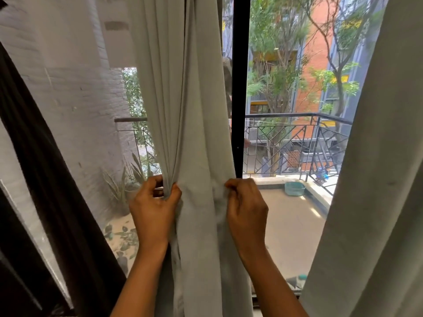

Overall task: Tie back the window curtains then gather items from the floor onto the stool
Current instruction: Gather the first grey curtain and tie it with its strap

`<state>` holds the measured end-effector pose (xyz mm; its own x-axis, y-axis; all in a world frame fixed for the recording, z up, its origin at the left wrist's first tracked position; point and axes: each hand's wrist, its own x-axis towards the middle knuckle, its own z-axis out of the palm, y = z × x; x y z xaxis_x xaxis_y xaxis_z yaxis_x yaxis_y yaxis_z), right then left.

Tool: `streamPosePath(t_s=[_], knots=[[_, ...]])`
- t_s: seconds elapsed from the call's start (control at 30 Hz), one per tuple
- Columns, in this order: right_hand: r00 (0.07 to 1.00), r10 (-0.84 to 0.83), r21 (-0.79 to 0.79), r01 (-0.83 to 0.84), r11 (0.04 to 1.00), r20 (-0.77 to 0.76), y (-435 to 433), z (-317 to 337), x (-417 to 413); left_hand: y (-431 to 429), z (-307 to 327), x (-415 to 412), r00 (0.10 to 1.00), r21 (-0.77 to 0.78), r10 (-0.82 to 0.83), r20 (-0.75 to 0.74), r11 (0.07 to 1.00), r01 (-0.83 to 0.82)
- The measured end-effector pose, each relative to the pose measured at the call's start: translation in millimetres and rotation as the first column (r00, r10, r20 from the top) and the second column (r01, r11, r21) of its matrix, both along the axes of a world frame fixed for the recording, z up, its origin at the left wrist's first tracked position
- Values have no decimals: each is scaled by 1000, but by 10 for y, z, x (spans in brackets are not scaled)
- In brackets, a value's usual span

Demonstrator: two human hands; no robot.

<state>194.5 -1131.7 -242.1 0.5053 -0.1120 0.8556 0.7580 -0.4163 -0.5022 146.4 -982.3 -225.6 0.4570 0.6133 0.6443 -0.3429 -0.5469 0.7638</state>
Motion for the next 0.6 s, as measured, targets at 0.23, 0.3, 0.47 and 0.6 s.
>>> streamPosePath(t_s=[0.23, 0.3, 0.47, 0.6], knots=[[999, -49, -200, 44, 979, -19, 395, -33, -30, -125, 1, -67, 995, -1, -104, 6, 995, 104], [998, -55, -265, 49, 963, -17, 477, 0, 41, -144, 22, -88, 990, 11, -141, 20, 990, 141], [997, 23, -396, -48, 917, -69, 546, 12, 75, -29, 32, -57, 997, 30, -81, -2, 996, 81], [996, 21, -485, -59, 873, -83, 528, 77, 84, 123, 9, 0, 998, 12, -53, -23, 999, 53]])
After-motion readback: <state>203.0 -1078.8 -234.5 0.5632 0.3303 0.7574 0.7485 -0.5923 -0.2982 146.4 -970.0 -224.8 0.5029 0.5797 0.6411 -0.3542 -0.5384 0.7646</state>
